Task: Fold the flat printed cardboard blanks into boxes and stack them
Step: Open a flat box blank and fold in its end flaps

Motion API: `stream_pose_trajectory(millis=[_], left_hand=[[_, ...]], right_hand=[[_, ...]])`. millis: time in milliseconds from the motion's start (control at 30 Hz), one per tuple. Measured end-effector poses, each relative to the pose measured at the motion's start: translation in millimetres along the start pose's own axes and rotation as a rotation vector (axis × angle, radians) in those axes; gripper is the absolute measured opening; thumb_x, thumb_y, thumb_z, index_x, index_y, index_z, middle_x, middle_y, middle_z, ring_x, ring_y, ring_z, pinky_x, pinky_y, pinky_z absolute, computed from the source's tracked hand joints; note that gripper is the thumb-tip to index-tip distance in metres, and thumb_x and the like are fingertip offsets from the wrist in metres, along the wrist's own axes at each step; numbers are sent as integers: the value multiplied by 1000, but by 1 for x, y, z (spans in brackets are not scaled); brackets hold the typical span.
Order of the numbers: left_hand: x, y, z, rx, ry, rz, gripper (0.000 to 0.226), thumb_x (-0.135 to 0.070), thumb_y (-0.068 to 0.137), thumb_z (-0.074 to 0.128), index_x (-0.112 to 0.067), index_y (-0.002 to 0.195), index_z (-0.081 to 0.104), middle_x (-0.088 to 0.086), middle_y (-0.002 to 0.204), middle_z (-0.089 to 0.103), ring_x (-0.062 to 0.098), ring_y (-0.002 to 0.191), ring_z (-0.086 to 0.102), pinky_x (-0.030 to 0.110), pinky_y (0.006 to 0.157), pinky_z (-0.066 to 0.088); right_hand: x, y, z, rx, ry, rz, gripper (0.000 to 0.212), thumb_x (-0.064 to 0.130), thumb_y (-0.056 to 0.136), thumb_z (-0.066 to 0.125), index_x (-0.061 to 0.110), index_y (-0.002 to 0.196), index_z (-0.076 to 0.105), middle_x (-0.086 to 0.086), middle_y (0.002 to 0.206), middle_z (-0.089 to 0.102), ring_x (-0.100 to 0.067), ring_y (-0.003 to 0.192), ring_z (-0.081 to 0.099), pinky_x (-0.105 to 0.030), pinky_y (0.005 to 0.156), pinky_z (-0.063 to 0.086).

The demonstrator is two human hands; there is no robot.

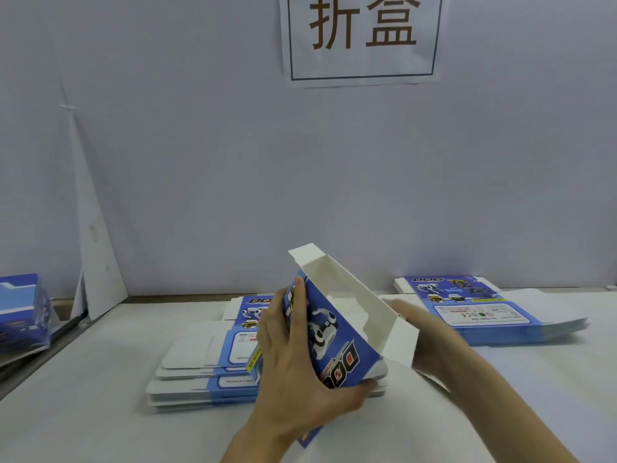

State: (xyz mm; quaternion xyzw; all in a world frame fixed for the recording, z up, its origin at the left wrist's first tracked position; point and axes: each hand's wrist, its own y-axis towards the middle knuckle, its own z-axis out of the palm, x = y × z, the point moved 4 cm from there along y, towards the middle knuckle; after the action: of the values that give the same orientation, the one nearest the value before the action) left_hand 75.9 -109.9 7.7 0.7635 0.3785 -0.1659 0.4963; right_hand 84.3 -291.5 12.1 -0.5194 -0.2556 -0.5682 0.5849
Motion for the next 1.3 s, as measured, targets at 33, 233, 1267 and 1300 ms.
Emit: stream_pose_trajectory(millis=[33,233,1267,1300], left_hand=[[0,1,0,2,6,0,125,-83,45,65,-64,134,-21,-43,138,-9,1,140,4,54,110,33],[6,4,-1,0,22,-59,123,-84,44,61,-65,131,-23,-46,135,-9,7,141,6,52,110,35],[14,13,-24,-205,-115,-172,128,-72,40,73,-52,143,0,-19,131,26,8,128,30,39,102,42],[16,14,-29,-261,-139,-197,129,-70,40,76,-48,145,4,-15,131,29,5,125,30,35,99,41]], right_hand=[[14,2,-5,-71,34,-95,10,12,91,58,3,96,61,-15,83,65,-25,68,64,-30,53,52],[77,-13,0,-103,-302,-710,20,12,87,67,16,106,68,-11,99,69,-26,85,67,-30,55,55],[96,-43,50,-103,-417,-934,24,22,91,64,28,114,67,9,107,68,-1,92,64,-13,74,46],[91,-48,46,-128,-401,-984,33,23,92,62,29,124,59,9,118,63,-1,104,61,-15,83,46]])
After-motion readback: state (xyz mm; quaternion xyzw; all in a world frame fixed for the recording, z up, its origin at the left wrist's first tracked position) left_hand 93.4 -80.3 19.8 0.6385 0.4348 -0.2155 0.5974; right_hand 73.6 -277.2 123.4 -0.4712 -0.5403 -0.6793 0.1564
